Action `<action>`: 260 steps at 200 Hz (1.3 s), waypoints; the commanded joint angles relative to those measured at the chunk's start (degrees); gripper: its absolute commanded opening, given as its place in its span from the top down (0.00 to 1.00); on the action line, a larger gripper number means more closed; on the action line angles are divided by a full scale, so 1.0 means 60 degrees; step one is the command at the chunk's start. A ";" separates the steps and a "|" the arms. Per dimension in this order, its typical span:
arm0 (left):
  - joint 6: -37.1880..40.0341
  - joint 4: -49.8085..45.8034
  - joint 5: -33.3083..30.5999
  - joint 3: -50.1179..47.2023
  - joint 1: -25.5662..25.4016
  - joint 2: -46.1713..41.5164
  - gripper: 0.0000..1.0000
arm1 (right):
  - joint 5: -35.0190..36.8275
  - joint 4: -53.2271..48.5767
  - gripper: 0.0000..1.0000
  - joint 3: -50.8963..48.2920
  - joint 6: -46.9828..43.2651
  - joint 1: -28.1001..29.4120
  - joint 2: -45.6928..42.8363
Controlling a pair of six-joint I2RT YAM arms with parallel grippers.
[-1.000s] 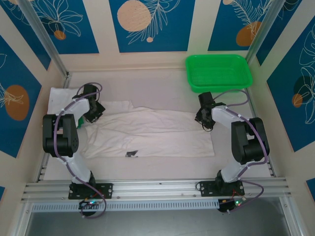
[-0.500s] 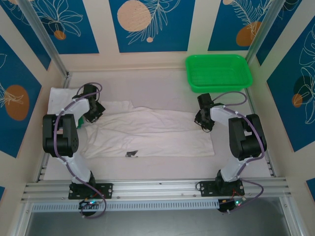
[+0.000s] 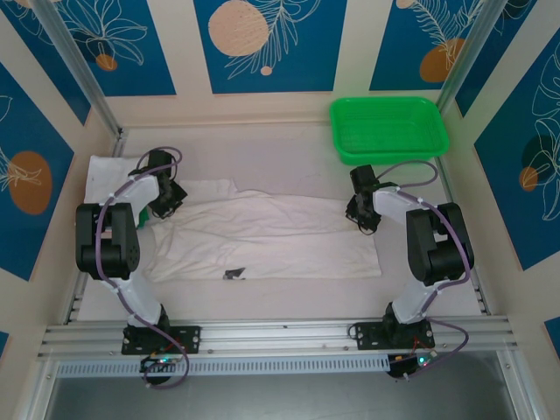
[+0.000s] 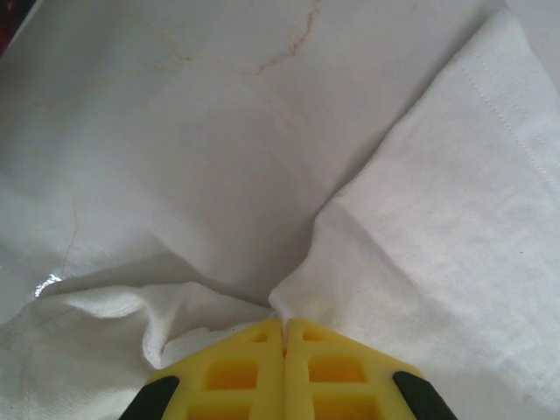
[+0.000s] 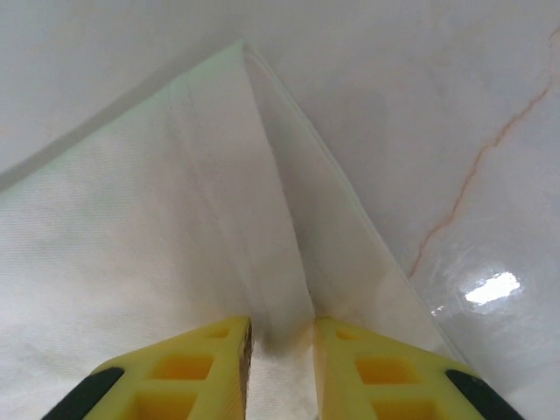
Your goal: Fold and stack the t-shirts
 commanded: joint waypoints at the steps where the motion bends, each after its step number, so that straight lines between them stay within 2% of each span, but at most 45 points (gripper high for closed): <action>1: 0.0094 0.0078 0.0114 -0.0029 0.0145 -0.0025 1.00 | 0.0226 -0.0019 0.77 0.0242 -0.0004 0.0025 0.0020; 49: 0.0123 0.0069 0.0096 -0.0052 0.0149 -0.0040 1.00 | 0.0451 -0.0059 0.82 0.0358 -0.0083 0.0040 0.0045; 106: 0.0109 0.0084 0.0155 -0.0050 0.0149 -0.0025 1.00 | 0.0521 0.0066 1.00 0.0547 -0.0282 -0.0058 0.0305; 168: 0.0109 0.0073 0.0115 -0.0049 0.0149 -0.0055 1.00 | 0.0524 0.0302 1.00 0.0470 -0.0432 -0.0109 0.0226; 186: 0.0081 0.0083 0.0166 -0.0033 0.0149 -0.0040 1.00 | 0.0433 0.0340 0.80 0.0427 -0.0401 -0.0204 0.0300; 194: 0.0079 0.0091 0.0187 -0.0035 0.0149 -0.0028 1.00 | 0.0370 0.0419 0.76 0.0379 -0.0401 -0.0240 0.0328; 260: 0.0079 0.0083 0.0155 -0.0065 0.0149 -0.0040 1.00 | 0.0083 0.0700 0.76 0.0330 -0.0399 -0.0373 0.0517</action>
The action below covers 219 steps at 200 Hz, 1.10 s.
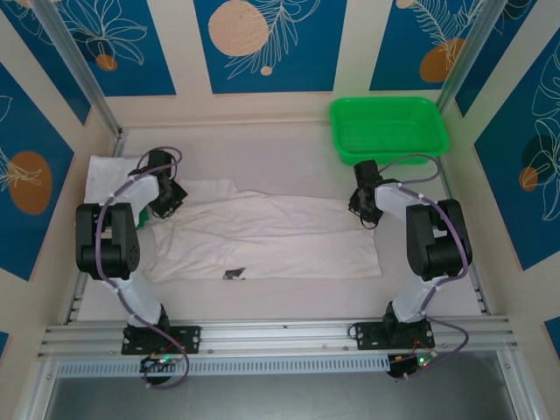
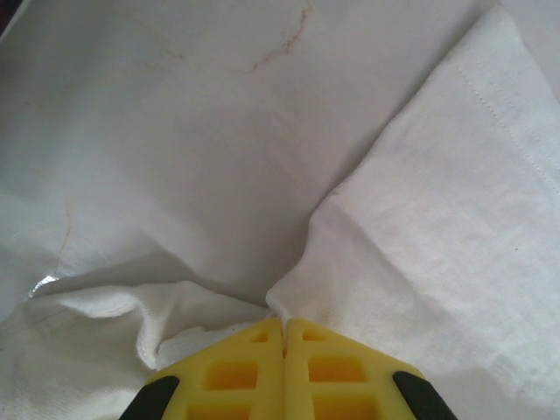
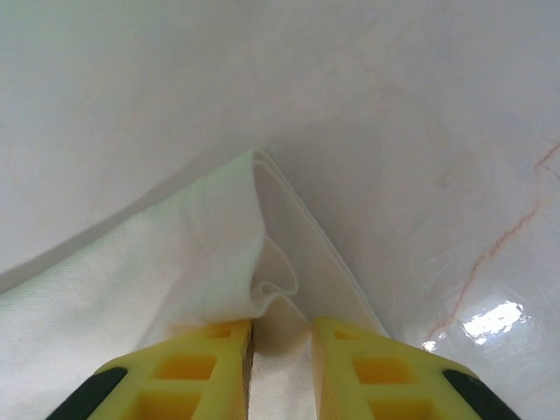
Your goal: Fold and stack the t-shirts
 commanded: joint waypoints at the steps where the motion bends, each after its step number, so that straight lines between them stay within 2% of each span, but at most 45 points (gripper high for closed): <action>1: 0.0076 0.0065 0.0091 -0.0063 0.0141 -0.0036 1.00 | -0.0156 0.0127 0.76 -0.0042 0.0027 -0.0045 0.0159; 20: 0.0076 0.0065 0.0100 -0.0063 0.0141 -0.0038 1.00 | -0.0182 0.0156 0.80 -0.0025 -0.0022 -0.0060 0.0153; 36: 0.0076 0.0065 0.0100 -0.0078 0.0138 -0.0063 1.00 | -0.0208 0.0200 0.89 -0.0013 -0.0107 -0.0076 0.0138; 48: 0.0076 0.0065 0.0089 -0.0084 0.0141 -0.0075 1.00 | -0.0253 0.0200 1.00 0.0002 -0.0152 -0.0099 0.0121; 120: 0.0075 -0.0006 0.0061 -0.0086 0.0141 -0.0334 1.00 | -0.0094 0.0350 1.00 -0.0292 -0.0450 -0.0106 -0.0969; 219: 0.0272 -0.0573 0.0014 -0.0183 0.0258 -0.2035 1.00 | -0.0146 -0.0220 1.00 -0.0569 -0.0954 -0.0571 -0.2958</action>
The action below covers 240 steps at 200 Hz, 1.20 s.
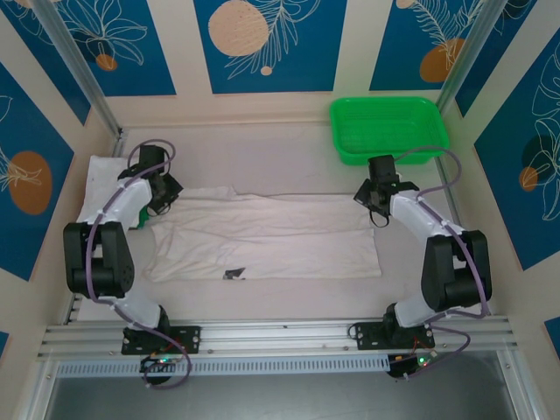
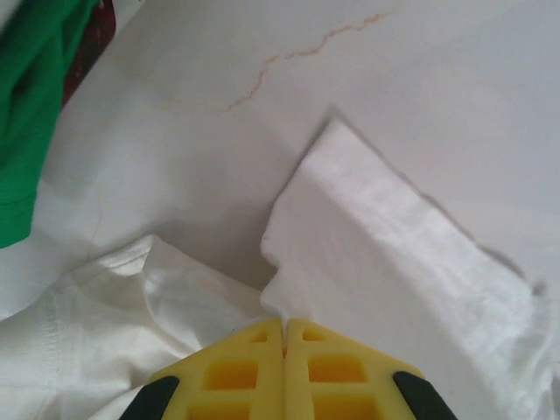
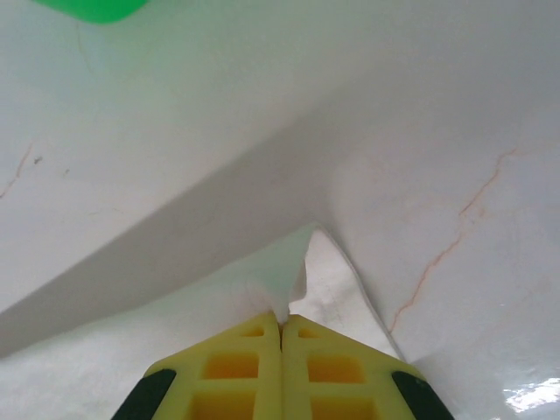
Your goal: Fold and stack the t-shirts
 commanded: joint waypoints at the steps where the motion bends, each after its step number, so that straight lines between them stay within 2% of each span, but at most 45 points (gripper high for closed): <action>1: 0.0204 -0.0463 -0.0009 -0.0010 0.0218 -0.0501 1.00 | -0.0017 -0.0332 1.00 -0.0088 -0.0284 -0.0204 -0.0537; 96: 0.0354 -0.1018 0.0045 -0.0626 0.0261 -0.1997 1.00 | -0.0693 -0.0869 1.00 -0.0516 -0.0585 -0.0387 -0.1937; 240: 0.0660 -0.2385 -0.0330 -0.2490 0.0277 -0.4767 1.00 | -0.0964 -0.3438 1.00 -0.1987 -0.0466 -0.0450 -0.5029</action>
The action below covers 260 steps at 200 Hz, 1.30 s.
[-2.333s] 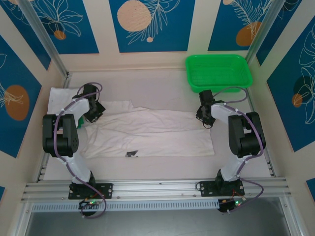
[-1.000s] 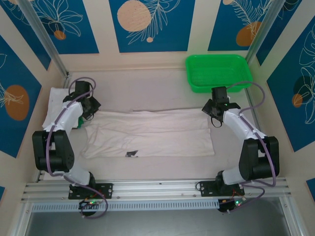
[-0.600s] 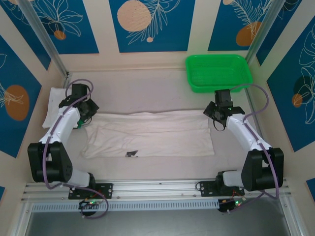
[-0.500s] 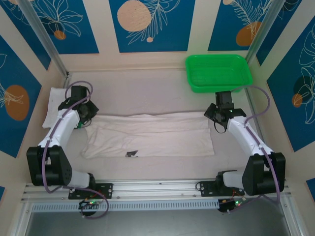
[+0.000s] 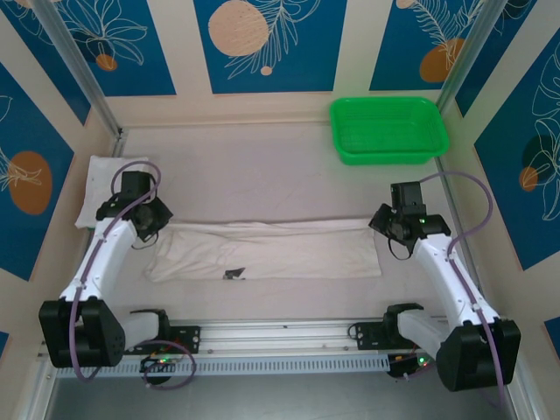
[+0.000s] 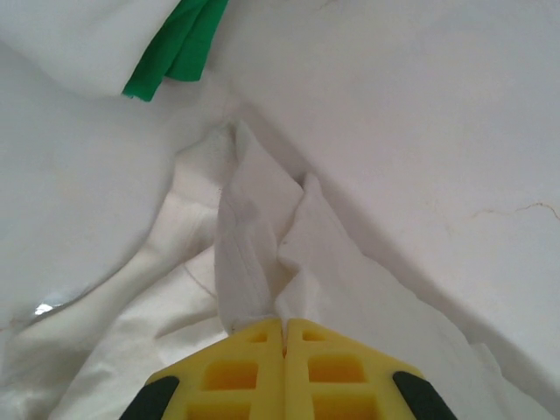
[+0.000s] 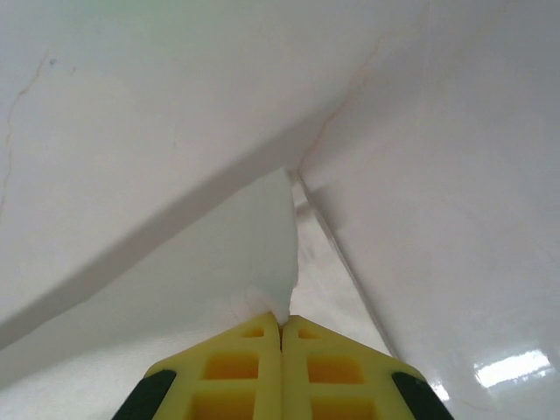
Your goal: Fold and stack the t-shirts
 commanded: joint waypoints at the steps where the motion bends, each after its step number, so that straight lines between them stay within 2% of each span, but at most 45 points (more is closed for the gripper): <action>1: 0.0220 -0.0604 -0.0360 -0.0225 0.0146 -0.0495 1.00 | -0.0204 -0.0714 1.00 -0.0256 0.0038 -0.0066 -0.0440; 55: 0.0448 -0.1332 -0.0697 -0.0496 0.0208 -0.1199 1.00 | -0.0153 -0.1386 1.00 -0.0652 0.0046 -0.0126 -0.1089; 113: 0.0471 -0.1728 -0.0790 -0.0972 0.0255 -0.1561 1.00 | -0.0818 -0.1478 1.00 -0.1278 0.0599 -0.0137 -0.1352; 195: 0.0490 -0.1416 -0.1049 -0.2119 0.0369 -0.1578 1.00 | -0.1180 -0.1363 1.00 -0.1883 0.1056 -0.0122 -0.1178; 260: 0.0448 -0.1030 -0.0763 -0.2534 0.0428 -0.1240 1.00 | -0.1350 -0.0996 1.00 -0.2049 0.1228 -0.0159 -0.0569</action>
